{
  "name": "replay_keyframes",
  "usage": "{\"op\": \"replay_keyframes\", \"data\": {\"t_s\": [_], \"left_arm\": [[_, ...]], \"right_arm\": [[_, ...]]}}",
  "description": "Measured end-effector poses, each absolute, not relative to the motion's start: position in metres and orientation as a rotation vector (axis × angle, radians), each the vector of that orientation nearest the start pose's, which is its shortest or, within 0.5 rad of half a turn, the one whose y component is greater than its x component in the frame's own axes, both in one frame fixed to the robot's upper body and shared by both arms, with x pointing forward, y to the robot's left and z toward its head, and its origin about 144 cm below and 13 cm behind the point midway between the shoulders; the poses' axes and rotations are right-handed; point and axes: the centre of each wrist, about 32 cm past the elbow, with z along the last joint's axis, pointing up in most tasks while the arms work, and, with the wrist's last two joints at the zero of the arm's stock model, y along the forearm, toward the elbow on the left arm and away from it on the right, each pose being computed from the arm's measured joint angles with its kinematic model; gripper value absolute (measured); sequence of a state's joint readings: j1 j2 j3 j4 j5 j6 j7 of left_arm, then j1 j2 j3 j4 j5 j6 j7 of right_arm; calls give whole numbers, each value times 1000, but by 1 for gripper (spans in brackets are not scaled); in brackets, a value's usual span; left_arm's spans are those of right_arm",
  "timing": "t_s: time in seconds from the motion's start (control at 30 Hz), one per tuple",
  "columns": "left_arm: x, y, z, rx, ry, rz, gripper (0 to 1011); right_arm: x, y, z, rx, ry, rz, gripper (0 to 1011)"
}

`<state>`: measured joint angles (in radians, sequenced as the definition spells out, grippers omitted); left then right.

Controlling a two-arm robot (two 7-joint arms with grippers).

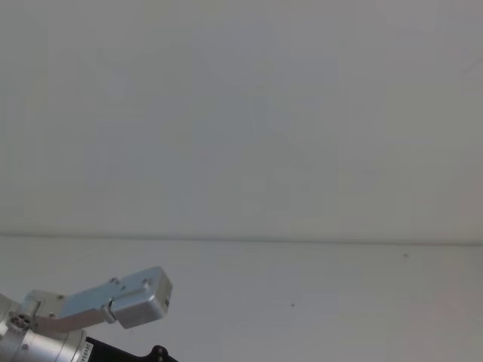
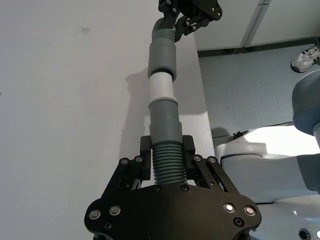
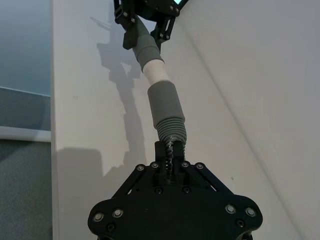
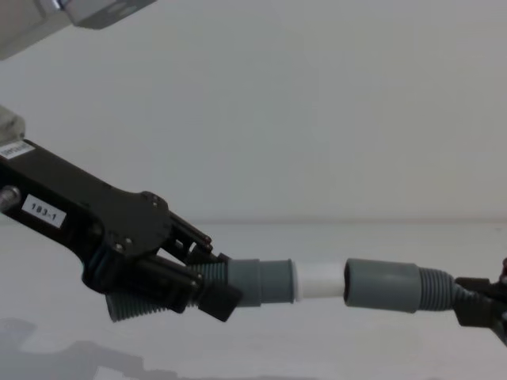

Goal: Use both hands to pick up one end of the pipe from the table, align the ends, and insert them.

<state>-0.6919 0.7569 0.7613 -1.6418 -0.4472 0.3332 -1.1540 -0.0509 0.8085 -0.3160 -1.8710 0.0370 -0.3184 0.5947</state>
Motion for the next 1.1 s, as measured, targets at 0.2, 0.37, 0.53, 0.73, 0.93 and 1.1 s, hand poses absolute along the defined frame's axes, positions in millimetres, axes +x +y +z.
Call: {"op": "replay_keyframes", "data": {"t_s": [0.2, 0.37, 0.53, 0.73, 0.93, 1.1], "left_arm": [[542, 255, 1315, 549, -81, -41, 331], [542, 255, 1315, 550, -81, -41, 331], [543, 255, 1315, 550, -81, -40, 331], [544, 254, 1315, 549, -81, -41, 331], [545, 253, 1314, 548, -81, -43, 331], [546, 252, 1314, 548, -81, -44, 331]], "right_arm": [[422, -306, 1216, -368, -635, -391, 59], [423, -306, 1216, -368, -631, -393, 59], [424, -306, 1216, -368, -627, -395, 59], [425, -305, 1215, -365, -622, -393, 59], [426, -305, 1215, -363, -621, -388, 59], [426, -304, 1215, -361, -623, -383, 59]]}}
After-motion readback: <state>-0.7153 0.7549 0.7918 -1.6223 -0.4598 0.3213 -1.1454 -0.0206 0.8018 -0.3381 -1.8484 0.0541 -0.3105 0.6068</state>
